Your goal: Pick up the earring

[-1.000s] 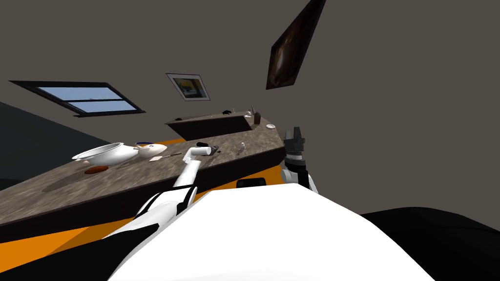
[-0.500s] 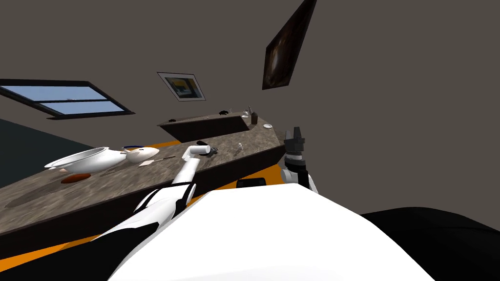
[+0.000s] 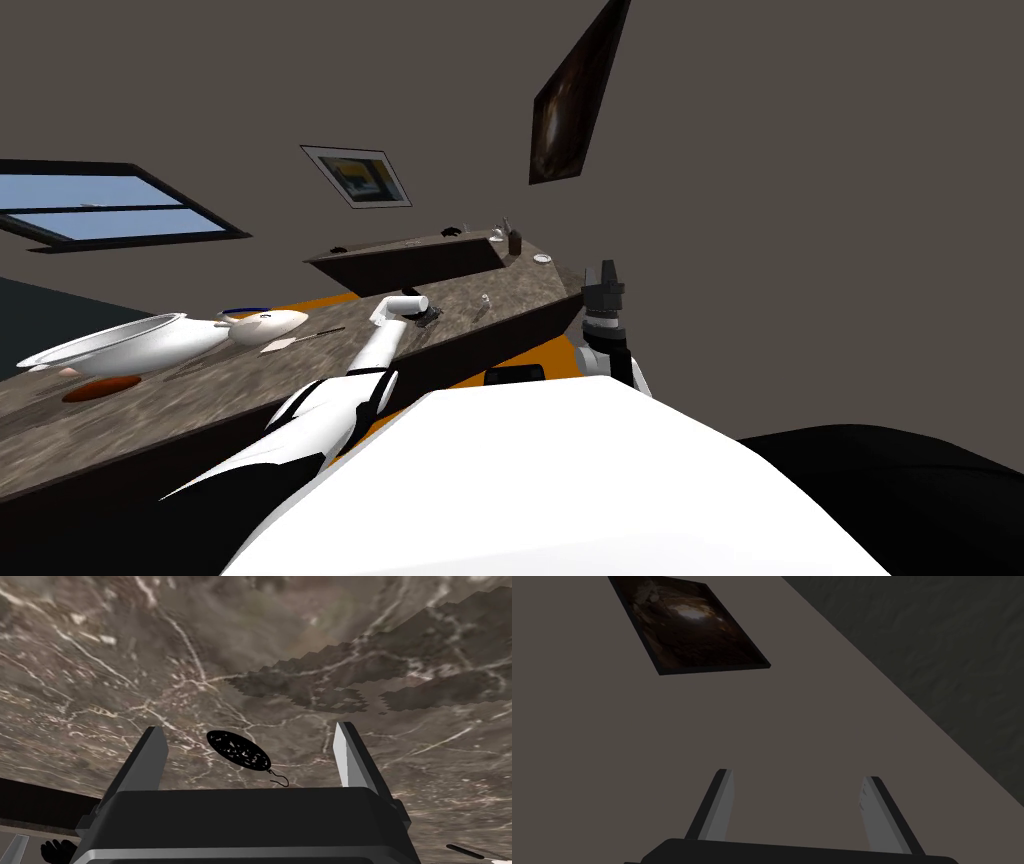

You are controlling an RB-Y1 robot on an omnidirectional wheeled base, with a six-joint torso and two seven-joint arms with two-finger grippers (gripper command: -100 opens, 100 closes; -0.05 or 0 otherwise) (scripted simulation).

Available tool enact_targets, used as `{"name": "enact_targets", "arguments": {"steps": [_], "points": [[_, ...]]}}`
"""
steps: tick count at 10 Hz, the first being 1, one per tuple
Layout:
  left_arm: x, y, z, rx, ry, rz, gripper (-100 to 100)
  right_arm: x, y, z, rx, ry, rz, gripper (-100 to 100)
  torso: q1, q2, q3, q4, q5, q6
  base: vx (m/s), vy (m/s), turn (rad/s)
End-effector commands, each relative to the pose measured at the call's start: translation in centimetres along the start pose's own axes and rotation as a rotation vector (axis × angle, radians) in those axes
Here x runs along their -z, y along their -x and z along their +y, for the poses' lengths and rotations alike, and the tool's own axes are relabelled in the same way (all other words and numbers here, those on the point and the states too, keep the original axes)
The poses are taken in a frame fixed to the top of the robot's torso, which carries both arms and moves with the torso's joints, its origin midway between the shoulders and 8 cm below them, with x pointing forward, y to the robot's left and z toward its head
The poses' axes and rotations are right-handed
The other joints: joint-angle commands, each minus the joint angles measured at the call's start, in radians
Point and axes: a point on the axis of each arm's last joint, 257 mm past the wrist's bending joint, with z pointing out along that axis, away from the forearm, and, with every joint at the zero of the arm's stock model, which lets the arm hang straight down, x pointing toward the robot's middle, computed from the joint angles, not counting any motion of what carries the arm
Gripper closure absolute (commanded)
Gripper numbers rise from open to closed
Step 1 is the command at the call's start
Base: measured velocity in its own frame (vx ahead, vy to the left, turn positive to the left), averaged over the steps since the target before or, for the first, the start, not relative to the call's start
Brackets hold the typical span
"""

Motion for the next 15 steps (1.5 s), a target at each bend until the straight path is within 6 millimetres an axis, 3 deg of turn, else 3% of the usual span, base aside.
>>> {"name": "enact_targets", "arguments": {"steps": [1,3,4,5,15], "points": [[0.0,-0.1,1.2,-0.013,0.043,0.024,-100,0.0,0.0,0.0,0.0,0.0,0.0,0,0.0,0.0,0.0,0.0,0.0,0.0,0.023,-0.025,-0.061],[0.1,0.2,1.1,-0.014,0.046,0.025,-100,0.0,0.0,0.0,0.0,0.0,0.0,0,0.001,-0.001,0.0,0.0,0.0,0.0,0.018,-0.011,-0.043],[0.1,0.2,1.2,-0.016,0.05,0.028,0,0.0,0.0,0.0,0.0,0.0,0.0,0,0.002,0.0,0.0,0.0,0.0,0.0,0.0,0.0,0.0],[-0.2,0.3,1.5,-0.028,0.044,0.029,-100,0.0,0.0,0.0,0.0,0.0,0.0,0,0.002,0.001,0.0,0.0,0.001,0.0,0.028,-0.034,0.075],[-2.3,1.2,4.0,-0.126,0.005,0.039,-100,0.0,0.0,0.0,0.0,0.0,0.0,0,0.0,-0.002,-0.001,-0.001,0.0,0.0,0.066,-0.068,0.115]]}}
